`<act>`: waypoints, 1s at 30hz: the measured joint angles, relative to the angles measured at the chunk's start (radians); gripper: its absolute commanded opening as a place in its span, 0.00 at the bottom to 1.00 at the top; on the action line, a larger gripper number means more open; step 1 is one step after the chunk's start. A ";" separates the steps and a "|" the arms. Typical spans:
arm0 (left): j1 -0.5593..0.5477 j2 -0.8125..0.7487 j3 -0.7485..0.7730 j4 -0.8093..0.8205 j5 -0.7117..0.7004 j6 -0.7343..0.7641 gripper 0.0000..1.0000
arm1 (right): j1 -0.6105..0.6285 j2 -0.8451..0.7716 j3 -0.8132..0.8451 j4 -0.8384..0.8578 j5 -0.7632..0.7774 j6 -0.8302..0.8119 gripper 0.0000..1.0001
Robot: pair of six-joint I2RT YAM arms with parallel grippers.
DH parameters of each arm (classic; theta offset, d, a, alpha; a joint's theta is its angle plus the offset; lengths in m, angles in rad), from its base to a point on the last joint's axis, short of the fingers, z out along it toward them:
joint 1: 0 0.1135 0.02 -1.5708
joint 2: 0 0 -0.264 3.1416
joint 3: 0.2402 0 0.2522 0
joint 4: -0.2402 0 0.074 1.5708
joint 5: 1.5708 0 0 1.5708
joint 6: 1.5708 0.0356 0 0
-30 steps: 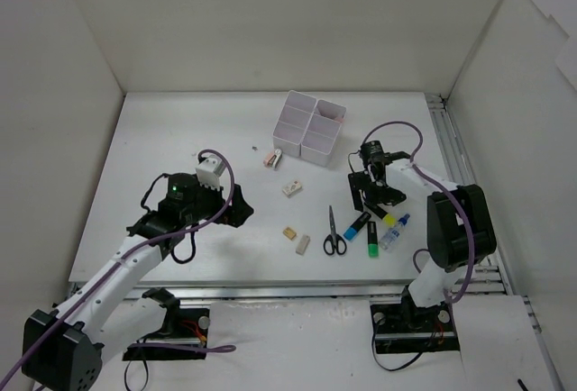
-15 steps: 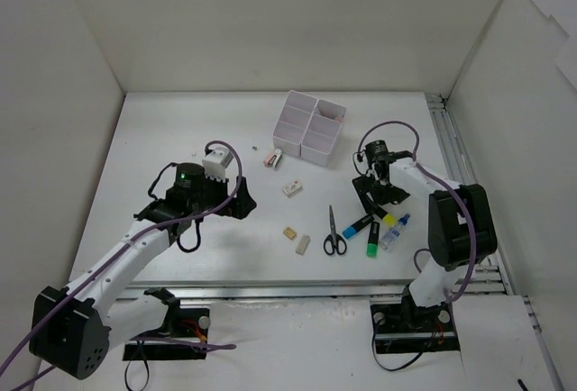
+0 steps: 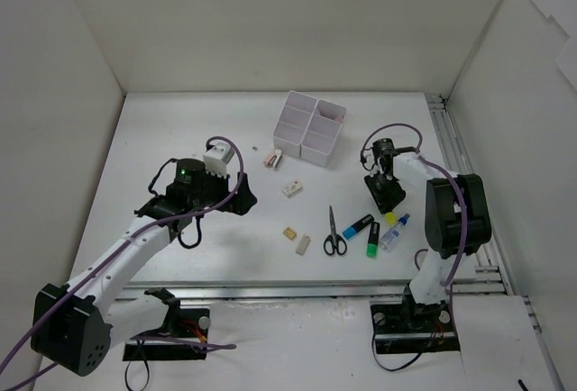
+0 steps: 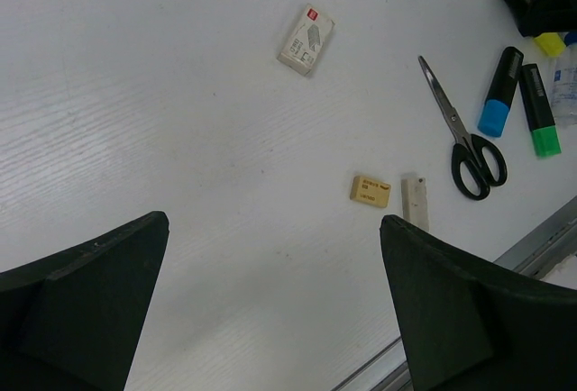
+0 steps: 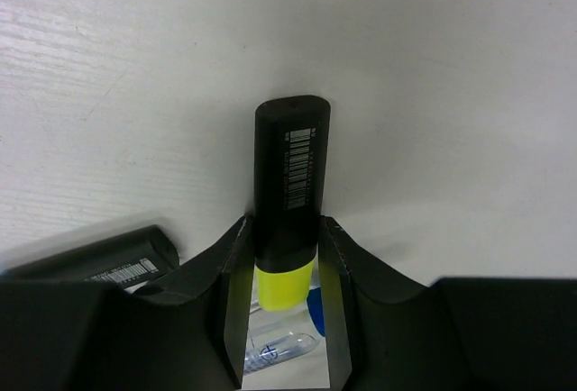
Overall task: Sort the stationery into containers
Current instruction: Pick up the pen from the center of the board, then place the pen in the storage box.
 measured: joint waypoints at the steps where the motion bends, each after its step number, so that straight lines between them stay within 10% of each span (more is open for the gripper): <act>1: 0.000 0.001 0.002 0.001 0.000 0.001 1.00 | -0.003 0.002 0.003 -0.001 -0.006 -0.003 0.03; 11: 0.000 0.017 0.032 0.045 0.094 -0.002 0.99 | 0.044 -0.091 0.042 0.050 -0.166 -0.149 0.00; 21: -0.008 0.160 0.164 0.281 0.399 -0.209 0.99 | 0.393 -0.528 -0.051 0.235 -0.306 -0.313 0.00; 30: -0.121 0.293 0.213 0.301 0.362 -0.335 1.00 | 0.604 -0.552 -0.093 0.254 -0.163 -0.321 0.00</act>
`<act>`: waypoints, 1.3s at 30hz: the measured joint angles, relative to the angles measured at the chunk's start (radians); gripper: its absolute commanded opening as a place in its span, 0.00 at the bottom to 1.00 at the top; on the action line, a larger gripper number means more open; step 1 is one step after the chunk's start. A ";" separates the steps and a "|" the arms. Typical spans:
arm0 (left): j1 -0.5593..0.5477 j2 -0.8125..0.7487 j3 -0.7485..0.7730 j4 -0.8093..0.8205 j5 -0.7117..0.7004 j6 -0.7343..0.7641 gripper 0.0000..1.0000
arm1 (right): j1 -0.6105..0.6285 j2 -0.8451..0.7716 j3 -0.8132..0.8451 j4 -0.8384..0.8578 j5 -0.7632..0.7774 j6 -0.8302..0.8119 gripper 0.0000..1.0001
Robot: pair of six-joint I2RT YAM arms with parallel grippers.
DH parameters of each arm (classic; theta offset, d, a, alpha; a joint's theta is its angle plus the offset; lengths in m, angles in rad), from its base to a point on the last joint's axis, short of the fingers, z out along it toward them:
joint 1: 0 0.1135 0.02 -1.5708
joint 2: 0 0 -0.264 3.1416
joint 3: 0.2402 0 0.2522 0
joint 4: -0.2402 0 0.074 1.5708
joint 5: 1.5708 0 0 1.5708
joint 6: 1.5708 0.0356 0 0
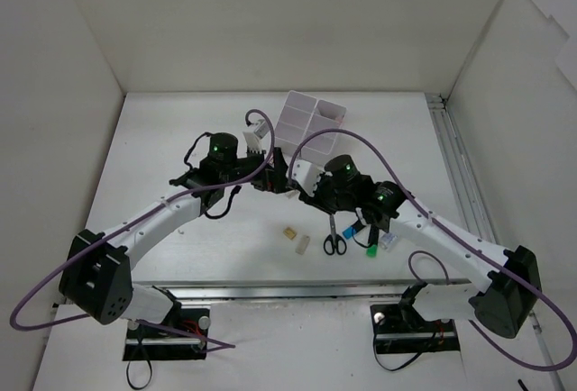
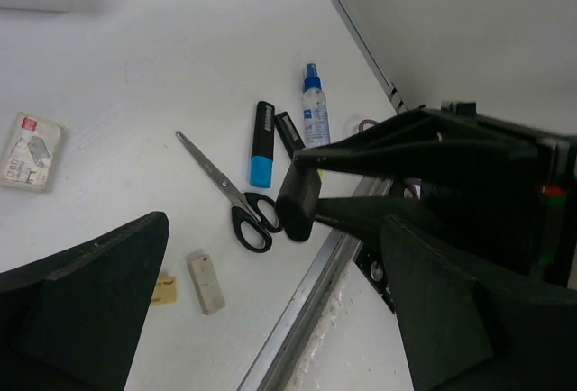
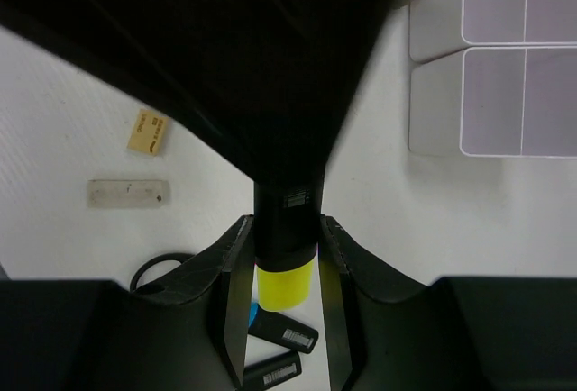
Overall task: Sort the stationery into containers
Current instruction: Place the pen in the storage box.
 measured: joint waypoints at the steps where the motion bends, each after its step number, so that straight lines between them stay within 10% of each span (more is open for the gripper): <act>1: -0.014 0.009 0.014 -0.012 -0.021 -0.007 0.99 | 0.015 0.005 0.002 0.002 0.015 0.000 0.00; 7: -0.034 0.049 0.067 -0.035 -0.111 -0.040 0.71 | 0.074 0.043 0.022 0.015 0.116 0.023 0.00; 15: -0.038 0.097 0.066 -0.031 -0.116 -0.069 0.62 | 0.085 0.043 0.027 0.075 0.201 0.071 0.00; 30: -0.052 0.096 0.062 0.034 -0.081 -0.096 0.00 | 0.089 0.083 0.034 0.124 0.212 0.073 0.00; 39: -0.027 0.083 -0.012 0.140 -0.055 -0.120 0.00 | 0.084 0.052 -0.008 0.213 0.229 0.133 0.70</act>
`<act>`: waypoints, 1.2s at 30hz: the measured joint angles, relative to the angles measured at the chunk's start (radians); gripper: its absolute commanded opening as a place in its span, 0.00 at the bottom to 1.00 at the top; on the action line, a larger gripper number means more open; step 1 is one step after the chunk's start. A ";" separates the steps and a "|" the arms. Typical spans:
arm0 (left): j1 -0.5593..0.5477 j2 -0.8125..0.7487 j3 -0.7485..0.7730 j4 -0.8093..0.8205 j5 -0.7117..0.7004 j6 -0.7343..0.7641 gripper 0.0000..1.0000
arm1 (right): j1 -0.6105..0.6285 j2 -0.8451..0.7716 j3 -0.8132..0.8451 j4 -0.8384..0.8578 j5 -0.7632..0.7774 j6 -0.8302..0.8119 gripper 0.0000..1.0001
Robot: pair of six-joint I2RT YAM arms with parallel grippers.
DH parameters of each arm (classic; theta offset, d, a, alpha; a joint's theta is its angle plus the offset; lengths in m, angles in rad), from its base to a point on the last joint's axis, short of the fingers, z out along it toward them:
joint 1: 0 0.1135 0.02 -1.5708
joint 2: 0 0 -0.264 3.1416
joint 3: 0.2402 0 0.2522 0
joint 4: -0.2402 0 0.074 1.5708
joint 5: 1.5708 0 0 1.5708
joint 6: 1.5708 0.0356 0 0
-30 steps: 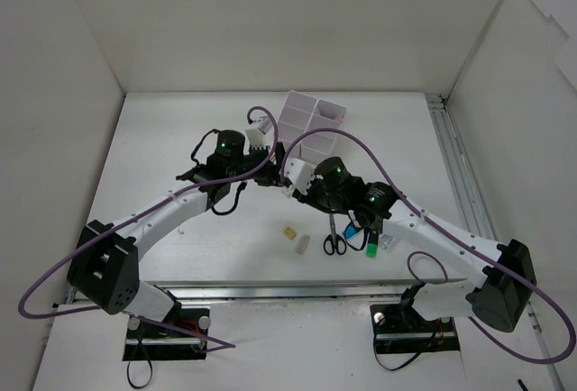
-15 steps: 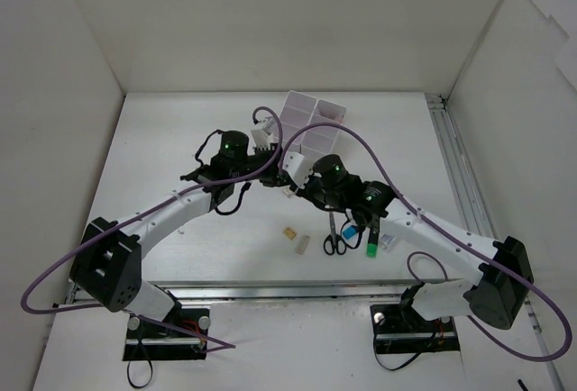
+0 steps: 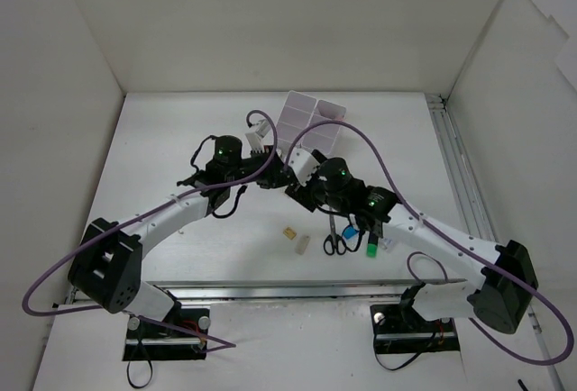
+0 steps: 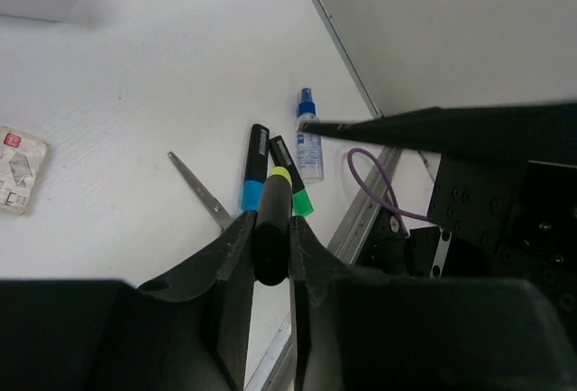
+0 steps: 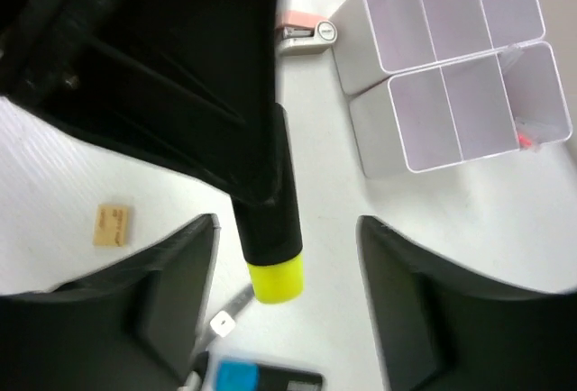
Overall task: Sort the stationery into containers
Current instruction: Place the pen in the storage box.
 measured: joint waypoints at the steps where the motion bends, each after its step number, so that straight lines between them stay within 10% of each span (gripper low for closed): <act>1: 0.013 0.000 -0.010 0.018 0.013 -0.006 0.00 | -0.010 -0.027 -0.035 0.040 -0.010 0.023 0.74; 9: 0.140 0.003 -0.093 0.288 0.143 -0.134 0.00 | -0.208 -0.320 -0.373 0.331 -0.199 0.258 0.90; 19: 0.151 0.121 -0.105 0.767 0.347 -0.371 0.00 | -0.346 -0.233 -0.414 0.581 -0.602 0.454 0.92; 27: 0.151 0.184 -0.105 0.945 0.396 -0.497 0.00 | -0.360 -0.187 -0.369 0.654 -0.682 0.516 0.79; 32: 0.151 0.252 -0.105 0.969 0.410 -0.584 0.00 | -0.360 -0.158 -0.320 0.689 -0.726 0.538 0.54; 36: 0.151 0.289 -0.102 0.969 0.415 -0.645 0.00 | -0.365 -0.109 -0.283 0.709 -0.769 0.561 0.56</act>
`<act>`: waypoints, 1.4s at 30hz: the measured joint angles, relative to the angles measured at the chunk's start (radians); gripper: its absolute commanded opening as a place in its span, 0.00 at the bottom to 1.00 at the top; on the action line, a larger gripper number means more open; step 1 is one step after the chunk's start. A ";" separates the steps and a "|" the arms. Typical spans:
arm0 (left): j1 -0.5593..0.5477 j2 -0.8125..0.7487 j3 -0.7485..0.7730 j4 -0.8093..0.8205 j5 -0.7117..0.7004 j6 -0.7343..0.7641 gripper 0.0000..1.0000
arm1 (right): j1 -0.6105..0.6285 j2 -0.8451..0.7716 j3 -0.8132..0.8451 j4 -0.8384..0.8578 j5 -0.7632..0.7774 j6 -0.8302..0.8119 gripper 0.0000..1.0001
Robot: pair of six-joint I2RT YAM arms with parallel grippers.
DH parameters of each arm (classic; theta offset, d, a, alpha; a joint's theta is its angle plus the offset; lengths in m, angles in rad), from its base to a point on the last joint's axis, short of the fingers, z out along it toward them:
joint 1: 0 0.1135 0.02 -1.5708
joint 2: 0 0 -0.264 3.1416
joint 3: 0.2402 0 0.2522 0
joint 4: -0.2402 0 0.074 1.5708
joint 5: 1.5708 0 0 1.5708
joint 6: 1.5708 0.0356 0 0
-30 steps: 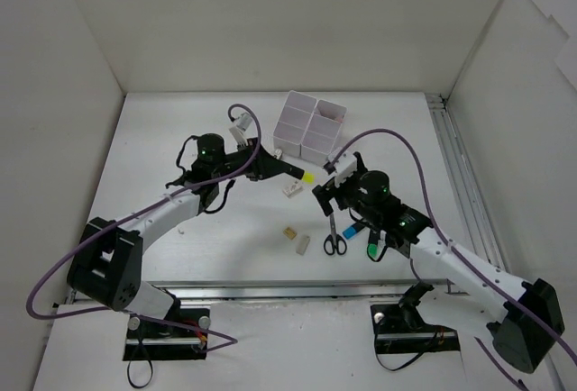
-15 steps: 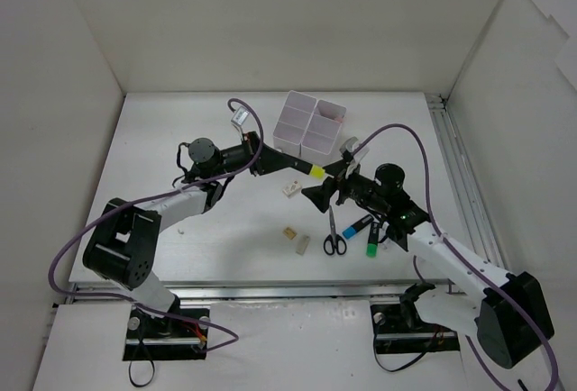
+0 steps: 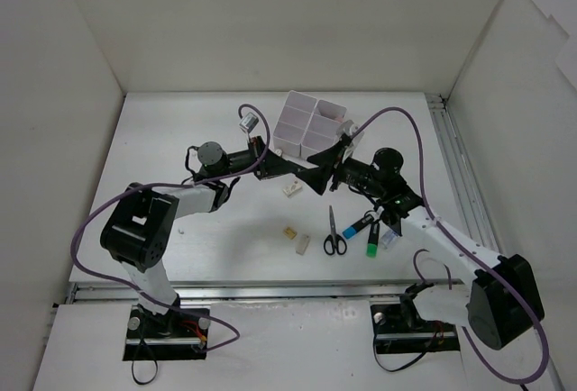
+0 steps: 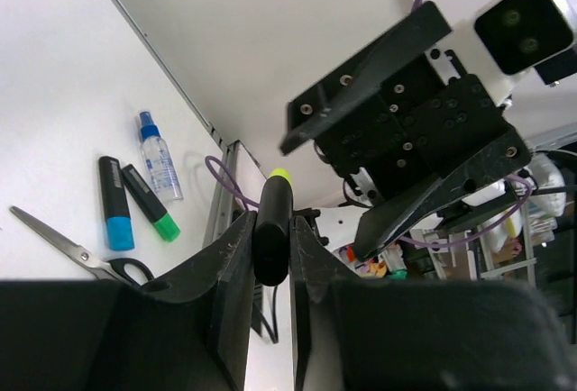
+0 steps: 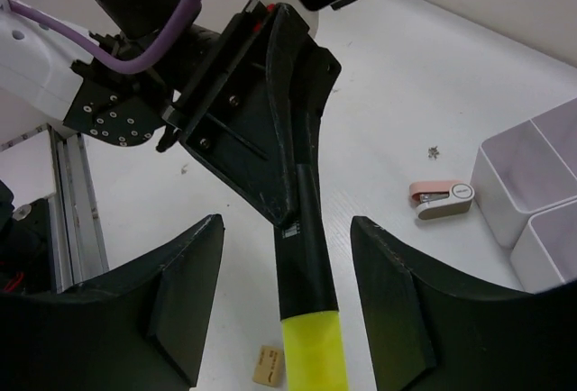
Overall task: Sort the stationery into containers
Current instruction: Place the pen in the storage box.
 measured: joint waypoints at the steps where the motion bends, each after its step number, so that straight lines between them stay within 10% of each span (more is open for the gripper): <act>1: 0.000 0.004 0.002 0.000 0.003 -0.014 0.00 | -0.003 0.014 0.004 0.002 -0.007 0.006 0.57; 20: 0.000 0.005 0.032 0.008 0.013 -0.037 0.00 | -0.047 0.073 0.001 -0.021 -0.106 0.112 0.48; 31: -0.001 0.005 0.045 0.011 0.025 -0.019 0.01 | -0.046 0.063 0.010 -0.090 -0.117 0.131 0.00; 33: -0.001 0.005 0.048 0.016 0.025 -0.018 0.16 | -0.045 0.061 0.026 -0.118 -0.113 0.127 0.00; 35: 0.000 0.005 0.049 0.024 0.025 0.000 0.84 | -0.045 0.061 0.056 -0.172 -0.105 0.111 0.00; 36: 0.000 0.005 0.049 0.025 0.026 0.005 0.99 | -0.045 0.060 0.076 -0.201 -0.096 0.099 0.00; 42: 0.013 -0.027 0.038 0.007 0.021 0.111 0.99 | -0.047 0.053 0.248 -0.456 0.053 -0.008 0.00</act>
